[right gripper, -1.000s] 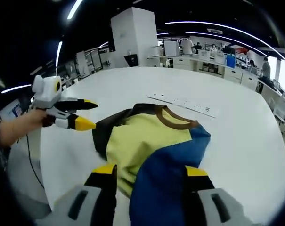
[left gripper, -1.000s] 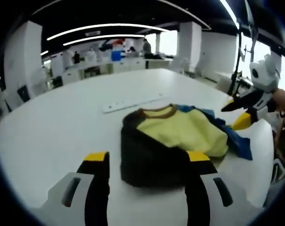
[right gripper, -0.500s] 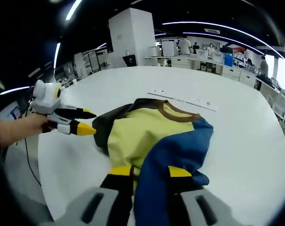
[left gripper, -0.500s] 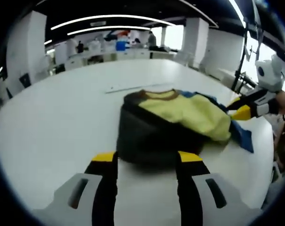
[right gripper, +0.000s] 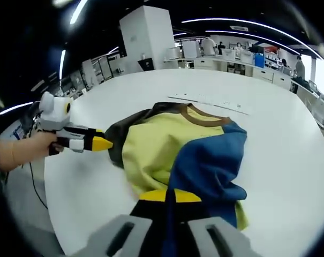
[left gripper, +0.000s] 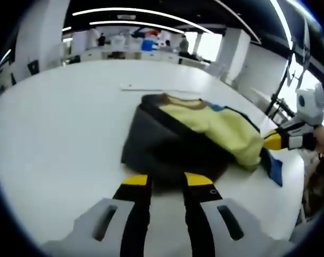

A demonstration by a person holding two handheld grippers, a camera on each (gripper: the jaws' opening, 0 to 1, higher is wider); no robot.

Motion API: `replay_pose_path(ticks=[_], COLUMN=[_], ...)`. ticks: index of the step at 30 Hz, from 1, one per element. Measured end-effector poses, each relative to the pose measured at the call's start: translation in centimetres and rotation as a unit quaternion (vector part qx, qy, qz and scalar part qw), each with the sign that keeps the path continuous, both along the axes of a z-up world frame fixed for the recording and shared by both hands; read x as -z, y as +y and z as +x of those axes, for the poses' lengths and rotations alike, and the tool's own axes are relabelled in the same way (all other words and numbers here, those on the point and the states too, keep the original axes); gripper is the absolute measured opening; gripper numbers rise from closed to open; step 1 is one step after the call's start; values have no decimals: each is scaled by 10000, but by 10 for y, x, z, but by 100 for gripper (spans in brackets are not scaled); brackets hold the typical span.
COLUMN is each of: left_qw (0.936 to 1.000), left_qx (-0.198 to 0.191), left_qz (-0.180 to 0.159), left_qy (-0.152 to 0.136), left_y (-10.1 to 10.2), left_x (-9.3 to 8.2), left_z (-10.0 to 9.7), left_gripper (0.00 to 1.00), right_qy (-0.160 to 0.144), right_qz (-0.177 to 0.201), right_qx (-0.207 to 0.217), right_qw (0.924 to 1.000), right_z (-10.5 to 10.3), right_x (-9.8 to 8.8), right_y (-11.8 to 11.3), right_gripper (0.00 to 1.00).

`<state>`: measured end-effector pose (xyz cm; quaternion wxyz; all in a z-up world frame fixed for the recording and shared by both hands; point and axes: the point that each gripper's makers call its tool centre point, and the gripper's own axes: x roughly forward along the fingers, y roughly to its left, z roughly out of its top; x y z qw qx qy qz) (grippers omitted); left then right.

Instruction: Fold the garment on the visible template until the final outline fits inside the template.

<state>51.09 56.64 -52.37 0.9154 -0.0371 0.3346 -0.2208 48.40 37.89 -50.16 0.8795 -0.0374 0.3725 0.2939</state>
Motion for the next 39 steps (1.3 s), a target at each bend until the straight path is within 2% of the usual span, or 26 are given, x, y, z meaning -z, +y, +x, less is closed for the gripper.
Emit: replay_pose_path(ticks=[5, 10, 16, 18, 24, 30, 36, 39], left_qw=[10000, 9999, 9998, 9998, 9996, 9984, 9970, 9958], left_qx=[-32, 82, 79, 12, 16, 113, 224, 183], left_qz=[22, 95, 68, -74, -73, -223, -225, -549], left_qy=[-32, -31, -141, -190, -265, -500, -699, -716], left_y=[4, 4, 5, 5, 7, 5, 13, 11], left_x=[5, 7, 1, -4, -8, -24, -40, -55], left_z=[5, 5, 6, 8, 12, 15, 20, 21], left_gripper=[7, 0, 0, 0, 0, 0, 0, 0], right_qy=[-12, -27, -81, -103, -188, -281, -418, -460], right_qz=[42, 64, 112, 147, 135, 102, 11, -34], right_qx=[8, 16, 102, 131, 177, 272, 416, 554], right_qw=[10000, 10000, 9999, 9998, 9996, 9992, 9983, 9974], right_z=[1, 0, 3, 4, 9, 14, 19, 23], right_x=[0, -1, -4, -6, -10, -17, -30, -35], right_y=[-1, -1, -5, -6, -10, -23, -41, -52], right_gripper=[0, 0, 0, 0, 0, 0, 0, 0])
